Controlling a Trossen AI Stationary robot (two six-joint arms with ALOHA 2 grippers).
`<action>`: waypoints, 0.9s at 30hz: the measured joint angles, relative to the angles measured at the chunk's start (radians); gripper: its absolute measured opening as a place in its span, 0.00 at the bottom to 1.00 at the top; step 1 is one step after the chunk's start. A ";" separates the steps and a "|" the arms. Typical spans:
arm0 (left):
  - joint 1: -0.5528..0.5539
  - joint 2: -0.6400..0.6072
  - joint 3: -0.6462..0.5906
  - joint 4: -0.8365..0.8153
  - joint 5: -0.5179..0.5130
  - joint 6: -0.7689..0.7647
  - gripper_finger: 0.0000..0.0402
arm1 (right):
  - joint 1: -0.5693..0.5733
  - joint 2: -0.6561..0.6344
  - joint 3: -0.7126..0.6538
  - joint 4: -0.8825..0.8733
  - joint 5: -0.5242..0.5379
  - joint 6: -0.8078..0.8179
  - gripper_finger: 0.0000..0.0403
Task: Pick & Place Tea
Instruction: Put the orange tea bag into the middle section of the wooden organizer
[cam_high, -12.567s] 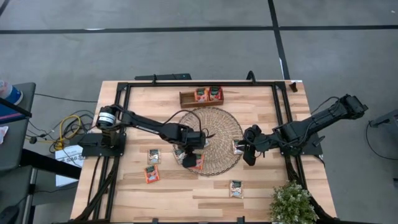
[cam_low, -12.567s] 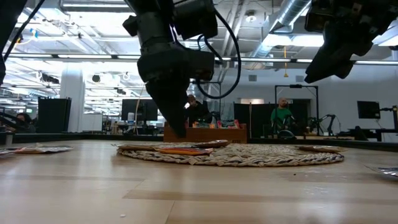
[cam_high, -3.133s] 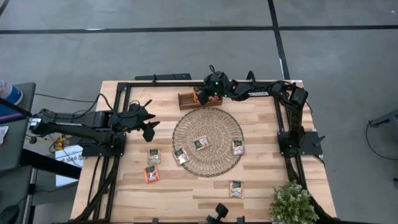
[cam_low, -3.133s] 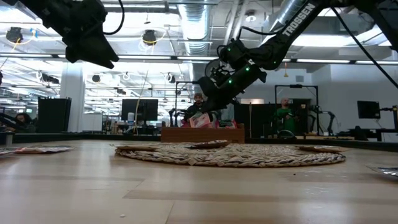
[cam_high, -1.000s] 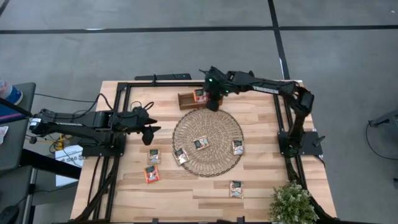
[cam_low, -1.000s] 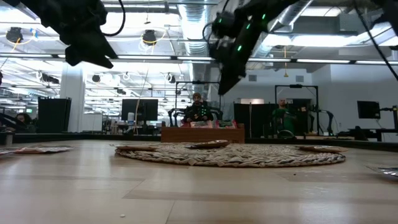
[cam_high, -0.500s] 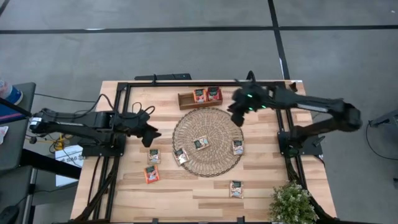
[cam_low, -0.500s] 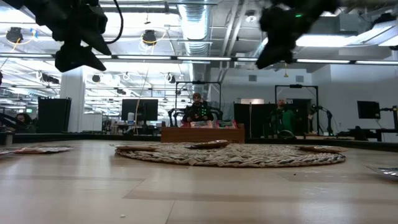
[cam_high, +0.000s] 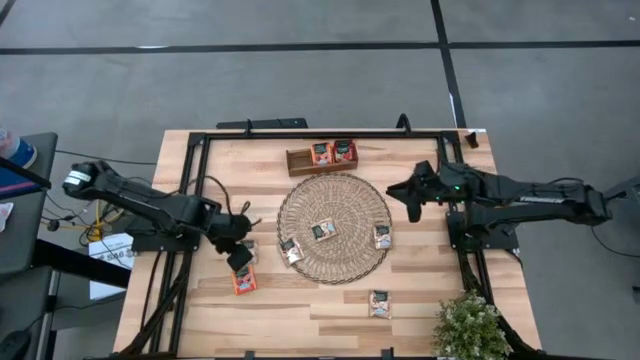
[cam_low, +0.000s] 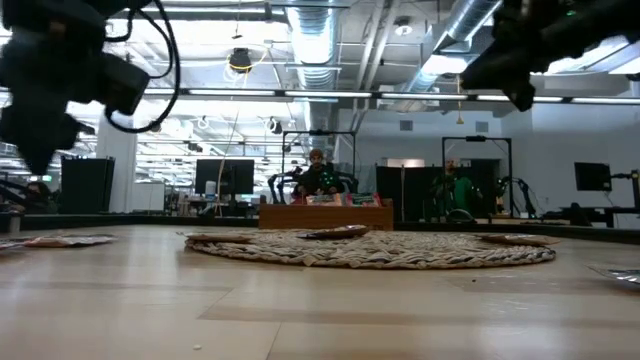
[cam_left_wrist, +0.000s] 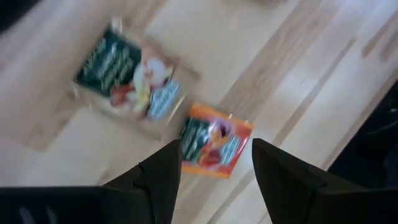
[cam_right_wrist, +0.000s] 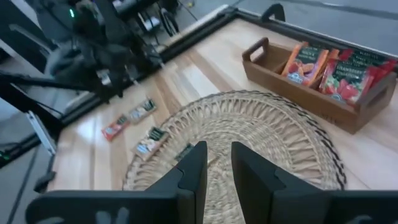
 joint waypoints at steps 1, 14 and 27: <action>-0.016 0.009 0.000 0.000 0.002 -0.019 0.47 | 0.011 -0.023 -0.014 0.002 0.012 0.008 0.16; -0.124 0.068 0.000 -0.016 0.028 -0.134 0.47 | 0.142 -0.292 -0.155 0.023 0.162 0.072 0.16; -0.136 0.254 0.000 0.004 0.007 -0.013 0.47 | 0.147 -0.329 -0.158 0.006 0.161 0.074 0.16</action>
